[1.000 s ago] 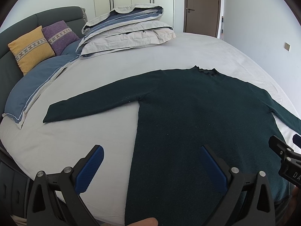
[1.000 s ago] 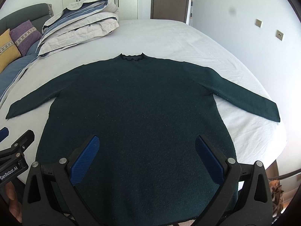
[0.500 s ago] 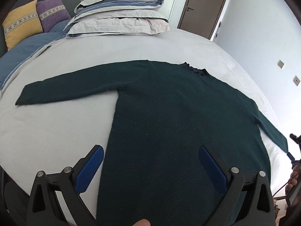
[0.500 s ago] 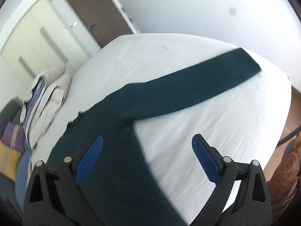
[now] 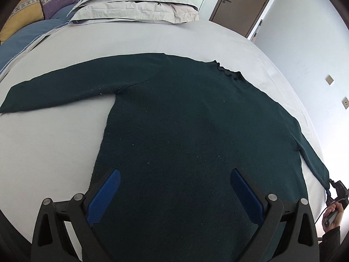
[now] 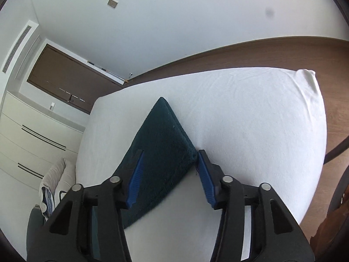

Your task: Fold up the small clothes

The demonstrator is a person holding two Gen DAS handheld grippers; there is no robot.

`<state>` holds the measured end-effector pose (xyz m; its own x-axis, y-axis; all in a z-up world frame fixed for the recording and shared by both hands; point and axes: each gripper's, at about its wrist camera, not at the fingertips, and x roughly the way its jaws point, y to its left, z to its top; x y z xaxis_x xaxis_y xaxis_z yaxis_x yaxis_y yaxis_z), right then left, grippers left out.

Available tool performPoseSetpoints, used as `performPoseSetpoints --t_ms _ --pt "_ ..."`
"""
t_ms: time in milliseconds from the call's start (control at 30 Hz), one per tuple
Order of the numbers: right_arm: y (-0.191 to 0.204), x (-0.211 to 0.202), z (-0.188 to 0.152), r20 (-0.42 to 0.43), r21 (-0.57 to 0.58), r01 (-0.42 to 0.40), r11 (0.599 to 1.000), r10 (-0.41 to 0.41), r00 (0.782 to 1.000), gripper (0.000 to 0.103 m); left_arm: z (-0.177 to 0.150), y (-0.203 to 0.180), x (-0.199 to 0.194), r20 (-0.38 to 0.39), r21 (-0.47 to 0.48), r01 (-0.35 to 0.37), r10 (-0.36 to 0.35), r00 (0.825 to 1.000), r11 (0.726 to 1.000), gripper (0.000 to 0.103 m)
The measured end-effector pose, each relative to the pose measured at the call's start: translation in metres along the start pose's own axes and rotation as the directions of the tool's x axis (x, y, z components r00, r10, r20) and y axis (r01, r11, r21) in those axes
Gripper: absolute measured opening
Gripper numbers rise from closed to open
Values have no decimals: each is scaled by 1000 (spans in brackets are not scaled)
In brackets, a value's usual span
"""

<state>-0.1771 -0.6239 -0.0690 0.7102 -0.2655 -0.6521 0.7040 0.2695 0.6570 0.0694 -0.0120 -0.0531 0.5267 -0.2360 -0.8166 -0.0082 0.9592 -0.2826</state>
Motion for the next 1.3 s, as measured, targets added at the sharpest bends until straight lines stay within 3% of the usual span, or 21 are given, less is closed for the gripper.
performPoseSetpoints --t_ms 133,300,433,600,733,800,1000,1033,1067,1100,1133,1200,1267,1300 --pt "6 17 7 -18 -30 18 999 -19 1000 9 2 2 8 -30 -30 65 -66 997 997 103" --pt "51 20 3 5 -167 29 986 -28 1000 7 5 13 11 -23 -91 145 -148 989 985 102" --pt "130 23 -27 -14 -362 2 932 -8 1000 7 10 25 11 2 -144 186 -188 982 972 102" --pt "261 41 -124 -119 -651 -103 752 33 992 7 16 42 9 34 -188 222 -220 975 957 102" --pt "339 72 -221 -255 -754 -230 616 48 966 7 19 62 5 44 -218 260 -256 966 941 102" --pt "378 85 -286 -313 -783 -282 554 41 949 7 21 74 4 51 -234 281 -277 960 931 101" --pt "416 112 -442 -435 -823 -383 419 -32 900 7 29 112 5 65 -285 289 -283 957 914 89" --pt "419 106 -485 -453 -826 -395 402 -57 890 7 31 115 7 64 -291 289 -282 957 912 88" --pt "408 101 -527 -459 -833 -393 390 -87 884 7 33 117 8 63 -292 289 -283 957 912 88" --pt "406 108 -538 -462 -835 -390 387 -110 880 9 36 117 10 63 -290 289 -283 957 912 88" --pt "381 93 -550 -471 -831 -394 393 -120 874 11 38 116 11 63 -285 290 -284 957 914 88" --pt "368 102 -554 -537 -785 -445 431 -117 835 19 43 112 14 61 -270 294 -288 956 917 88" --pt "358 114 -536 -611 -713 -510 482 -70 788 49 50 103 20 52 -250 301 -298 953 920 88" --pt "356 108 -532 -618 -698 -521 492 -45 785 57 52 99 23 44 -240 305 -303 952 922 88"
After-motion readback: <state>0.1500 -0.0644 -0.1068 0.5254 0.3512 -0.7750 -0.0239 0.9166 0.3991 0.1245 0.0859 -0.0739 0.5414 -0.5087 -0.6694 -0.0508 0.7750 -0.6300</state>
